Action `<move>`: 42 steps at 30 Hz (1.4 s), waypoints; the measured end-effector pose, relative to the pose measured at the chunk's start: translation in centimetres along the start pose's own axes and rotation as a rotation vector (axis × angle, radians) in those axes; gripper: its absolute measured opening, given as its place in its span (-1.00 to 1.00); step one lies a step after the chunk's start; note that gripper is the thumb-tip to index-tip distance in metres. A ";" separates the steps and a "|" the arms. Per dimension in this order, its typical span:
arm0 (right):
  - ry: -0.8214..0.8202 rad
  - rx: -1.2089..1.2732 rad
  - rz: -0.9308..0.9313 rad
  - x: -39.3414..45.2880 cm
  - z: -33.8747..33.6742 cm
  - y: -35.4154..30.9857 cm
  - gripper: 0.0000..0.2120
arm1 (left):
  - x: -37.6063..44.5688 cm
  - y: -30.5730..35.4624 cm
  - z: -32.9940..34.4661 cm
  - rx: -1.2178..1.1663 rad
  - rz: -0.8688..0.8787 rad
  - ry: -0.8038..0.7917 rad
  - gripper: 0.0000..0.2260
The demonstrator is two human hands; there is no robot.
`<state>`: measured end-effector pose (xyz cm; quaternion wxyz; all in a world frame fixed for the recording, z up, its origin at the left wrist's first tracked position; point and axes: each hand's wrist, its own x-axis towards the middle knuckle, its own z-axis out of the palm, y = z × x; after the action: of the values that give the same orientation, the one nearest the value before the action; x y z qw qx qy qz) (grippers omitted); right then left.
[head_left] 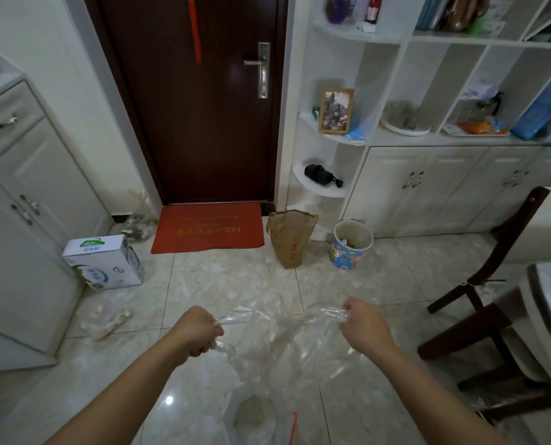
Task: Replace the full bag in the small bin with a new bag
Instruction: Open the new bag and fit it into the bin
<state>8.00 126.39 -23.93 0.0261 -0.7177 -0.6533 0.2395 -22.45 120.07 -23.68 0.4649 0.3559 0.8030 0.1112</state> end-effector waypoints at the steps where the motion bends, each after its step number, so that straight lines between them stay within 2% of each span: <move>1: -0.124 0.060 0.020 -0.1 0.2 0.2 -0.76 | 0.1 -0.2 -0.1 -0.116 -0.051 -0.025 -0.88; 3: -0.347 0.151 0.076 -0.2 0.4 0.5 -0.58 | -0.2 -0.4 -0.1 -0.233 -0.102 -0.098 -0.83; 5: -0.395 0.121 0.113 0.0 0.8 0.9 -0.53 | -0.6 -0.3 0.3 -0.277 -0.083 -0.154 -0.85; 9: -0.306 -0.002 0.174 0.3 1.1 1.1 -0.82 | -0.5 0.3 0.9 -0.448 0.038 -0.067 -0.91; 10: -0.318 0.073 0.180 0.3 1.0 1.1 -0.87 | -0.4 0.5 0.9 -0.530 0.062 -0.059 -0.88; 11: -0.335 0.204 0.206 0.4 0.9 1.1 -0.82 | -0.4 0.6 0.6 -0.617 0.071 -0.091 -0.86; 14: -0.386 0.595 0.330 0.1 0.5 0.7 -0.67 | -0.7 0.7 0.4 -0.846 -0.037 -0.310 -0.92; 15: -0.431 0.667 0.360 0.0 0.7 0.5 -0.70 | -0.7 0.6 0.6 -0.860 -0.100 -0.344 -0.94; 18: -0.661 0.921 0.415 -0.1 1.5 -0.7 -0.91 | -0.7 0.5 2.0 -0.839 -0.248 -0.367 -0.81; 20: -0.711 1.084 0.449 0.5 1.9 -2.3 -0.96 | -0.7 1.1 2.4 -0.990 -0.267 -0.364 -0.81; 22: -0.663 1.166 0.450 1.6 1.0 -4.7 -0.92 | -0.5 2.7 1.9 -1.220 -0.192 -0.278 -0.89; 24: -0.557 1.260 0.339 2.3 -1.1 -7.7 -0.91 | -0.8 5.1 0.5 -1.336 -0.029 -0.210 -0.92; 27: -0.270 1.395 -0.036 2.3 -6.0 -11.9 -0.94 | -2.4 8.8 -2.4 -1.229 0.355 -0.046 -0.94; 29: -0.070 1.356 -0.262 1.5 -9.0 -13.5 -0.90 | -3.9 10.2 -4.0 -1.130 0.583 0.099 -0.89; 31: 0.004 1.265 -0.364 1.0 -9.8 -13.6 -0.88 | -4.8 10.1 -4.3 -1.043 0.685 0.205 -0.83; 32: -0.005 1.215 -0.351 0.9 -9.0 -13.1 -0.88 | -4.6 9.5 -3.9 -0.990 0.680 0.236 -0.82; 34: -0.090 1.133 -0.251 1.0 -5.6 -11.3 -0.90 | -3.3 7.2 -1.7 -0.878 0.570 0.225 -0.81; 36: -0.229 1.021 -0.079 1.1 -0.5 -8.7 -0.87 | -1.3 3.6 1.7 -0.751 0.345 0.138 -0.81; 39: -0.494 0.945 0.358 -0.2 6.3 -3.3 -0.78 | 1.2 -3.4 6.2 -0.630 -0.068 -0.031 -0.80; 40: -0.579 0.902 0.441 -1.1 8.0 -1.7 -0.77 | 1.7 -5.8 7.3 -0.627 -0.194 -0.107 -0.82; 42: -0.728 0.747 0.483 -2.6 10.2 1.2 -0.76 | 2.0 -9.6 8.5 -0.687 -0.389 -0.266 -0.84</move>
<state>5.11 120.94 -32.58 -0.0041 -0.6598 -0.3088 0.6850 -20.55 113.24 -34.52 0.6686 0.0328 0.7045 0.2357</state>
